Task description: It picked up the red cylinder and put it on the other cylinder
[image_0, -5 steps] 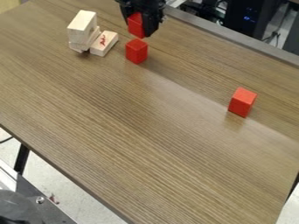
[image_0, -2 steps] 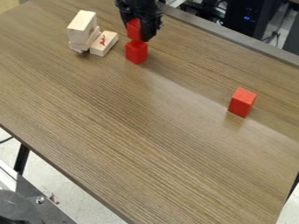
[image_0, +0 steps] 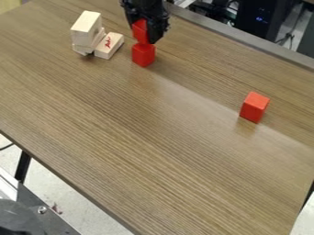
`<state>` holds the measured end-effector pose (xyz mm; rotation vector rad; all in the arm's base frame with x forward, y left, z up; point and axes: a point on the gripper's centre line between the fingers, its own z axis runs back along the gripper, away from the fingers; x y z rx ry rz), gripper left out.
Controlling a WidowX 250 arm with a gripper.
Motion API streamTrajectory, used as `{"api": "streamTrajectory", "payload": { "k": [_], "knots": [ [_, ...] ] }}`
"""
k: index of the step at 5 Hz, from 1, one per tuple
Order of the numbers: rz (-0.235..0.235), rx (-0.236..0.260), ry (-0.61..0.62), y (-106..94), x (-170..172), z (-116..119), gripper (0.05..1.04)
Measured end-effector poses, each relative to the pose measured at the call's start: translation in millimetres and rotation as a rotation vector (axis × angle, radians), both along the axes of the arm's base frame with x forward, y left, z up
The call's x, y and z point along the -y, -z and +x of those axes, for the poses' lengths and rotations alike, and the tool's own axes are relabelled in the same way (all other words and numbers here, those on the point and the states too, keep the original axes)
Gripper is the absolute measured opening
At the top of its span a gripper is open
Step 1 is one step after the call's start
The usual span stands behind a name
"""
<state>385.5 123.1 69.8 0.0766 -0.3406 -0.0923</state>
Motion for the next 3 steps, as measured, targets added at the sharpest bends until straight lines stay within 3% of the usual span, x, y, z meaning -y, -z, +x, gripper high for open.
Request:
{"api": "streamTrajectory", "payload": {
  "k": [3],
  "knots": [
    [0.012,-0.007,0.006,8.7,0.1,-3.8,0.606]
  ]
}}
